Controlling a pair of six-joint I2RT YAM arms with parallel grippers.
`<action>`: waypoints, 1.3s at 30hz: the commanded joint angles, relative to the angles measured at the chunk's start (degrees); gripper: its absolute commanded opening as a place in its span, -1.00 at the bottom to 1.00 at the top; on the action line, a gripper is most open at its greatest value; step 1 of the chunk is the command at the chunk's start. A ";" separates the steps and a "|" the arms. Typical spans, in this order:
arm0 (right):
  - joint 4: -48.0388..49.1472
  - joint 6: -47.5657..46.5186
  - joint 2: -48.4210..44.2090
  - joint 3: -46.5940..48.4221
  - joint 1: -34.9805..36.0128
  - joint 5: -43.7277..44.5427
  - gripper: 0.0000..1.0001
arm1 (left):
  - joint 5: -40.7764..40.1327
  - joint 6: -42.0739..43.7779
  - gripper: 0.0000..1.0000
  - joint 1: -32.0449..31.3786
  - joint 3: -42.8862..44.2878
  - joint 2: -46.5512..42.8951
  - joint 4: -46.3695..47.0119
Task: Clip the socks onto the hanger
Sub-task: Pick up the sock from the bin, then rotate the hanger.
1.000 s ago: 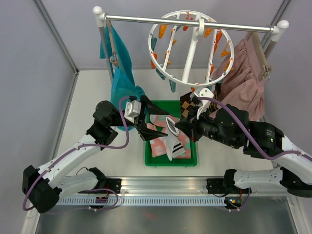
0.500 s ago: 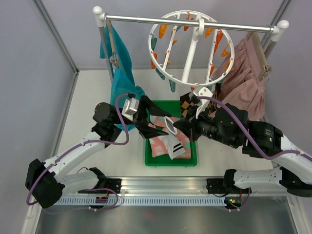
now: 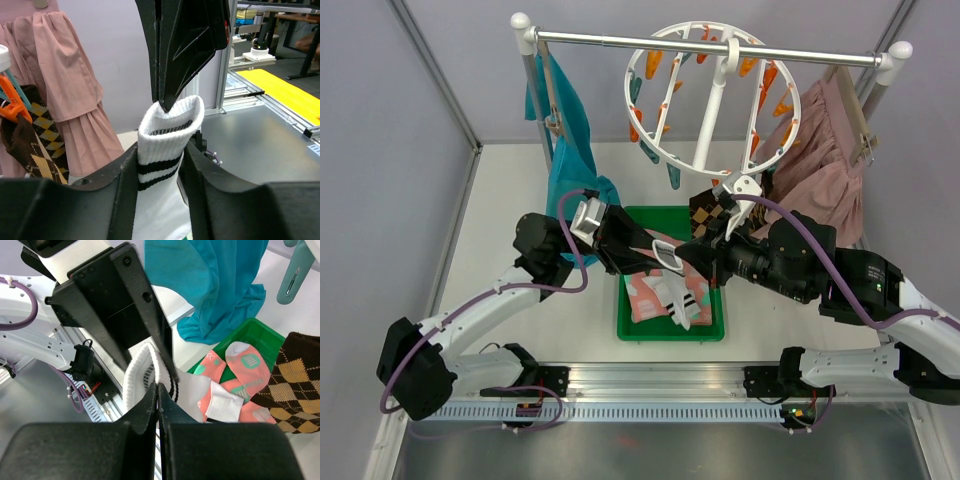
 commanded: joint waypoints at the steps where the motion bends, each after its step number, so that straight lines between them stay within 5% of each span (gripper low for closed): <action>1: 2.11 0.31 -0.71 1.60 -0.06 1.30 -0.99 | 1.69 -2.47 -0.25 0.35 0.31 0.54 4.68; 3: 2.46 0.48 -0.88 1.34 -0.06 1.83 -1.00 | 1.26 -3.00 -0.37 0.35 0.31 0.62 4.68; 7: 2.98 0.75 -1.67 -0.06 0.03 3.32 -0.99 | 0.55 -3.79 -0.95 0.35 -0.04 0.45 4.68; 9: 2.99 0.92 -1.94 -0.68 0.03 4.99 -0.99 | -0.24 -4.05 -0.95 0.35 -0.13 0.19 3.72; 12: 3.16 1.80 -2.38 -2.18 -0.06 11.29 -0.66 | -3.74 -4.50 -0.95 0.35 -0.31 -0.43 -0.22; 14: 3.69 2.24 -2.90 -2.97 -0.06 15.17 -0.26 | -6.90 -1.44 -0.95 0.35 -0.48 -1.92 -6.10; 16: 5.70 2.16 -3.52 -3.23 -0.06 20.01 0.02 | -15.77 0.07 -0.95 0.26 -1.45 -3.50 -14.27; 19: 9.65 1.19 -3.35 -3.06 -0.06 23.79 0.17 | -25.96 1.92 -0.95 0.35 -1.63 -5.08 -24.39; 27: 17.39 -2.06 5.00 -1.83 -0.06 28.63 0.15 | -50.50 2.80 -0.95 0.35 -0.58 -12.20 -41.01; 39: 22.14 -6.02 8.96 -6.56 -1.11 47.96 -0.06 | -53.24 3.06 -0.95 0.35 3.47 -11.59 -45.06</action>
